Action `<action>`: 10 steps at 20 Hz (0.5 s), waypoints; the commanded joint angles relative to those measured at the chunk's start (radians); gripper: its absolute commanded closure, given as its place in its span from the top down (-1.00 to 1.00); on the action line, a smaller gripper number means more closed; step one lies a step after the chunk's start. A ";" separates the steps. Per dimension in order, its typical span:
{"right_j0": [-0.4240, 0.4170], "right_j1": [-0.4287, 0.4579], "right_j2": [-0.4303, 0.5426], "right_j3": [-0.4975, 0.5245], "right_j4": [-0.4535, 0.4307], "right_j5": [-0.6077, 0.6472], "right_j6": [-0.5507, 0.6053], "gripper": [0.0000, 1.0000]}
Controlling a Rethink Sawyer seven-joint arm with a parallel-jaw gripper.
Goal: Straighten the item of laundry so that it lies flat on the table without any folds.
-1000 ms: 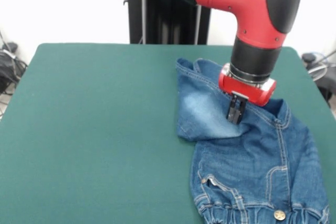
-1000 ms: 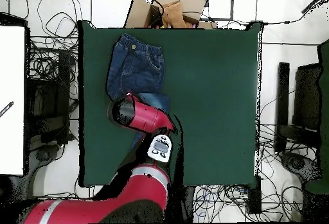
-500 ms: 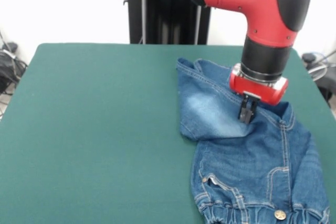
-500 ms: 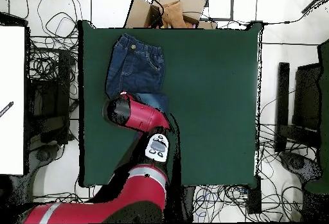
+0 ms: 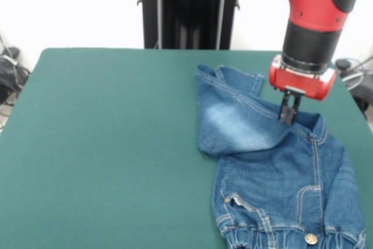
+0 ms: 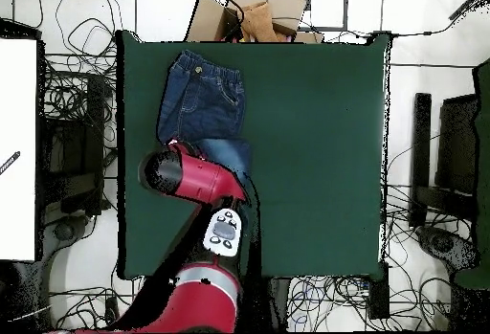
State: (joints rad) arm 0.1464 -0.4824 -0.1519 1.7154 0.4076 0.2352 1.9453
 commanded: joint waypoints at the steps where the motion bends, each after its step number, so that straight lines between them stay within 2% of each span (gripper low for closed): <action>1: 0.018 -0.043 0.111 0.092 0.014 0.073 0.184 -1.00; 7: 0.020 -0.051 0.079 0.083 -0.007 0.060 0.162 -1.00; 10: 0.005 -0.060 0.062 0.093 -0.006 0.016 0.173 -1.00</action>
State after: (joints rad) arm 0.1684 -0.5240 -0.1502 1.7277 0.4074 0.2352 1.9453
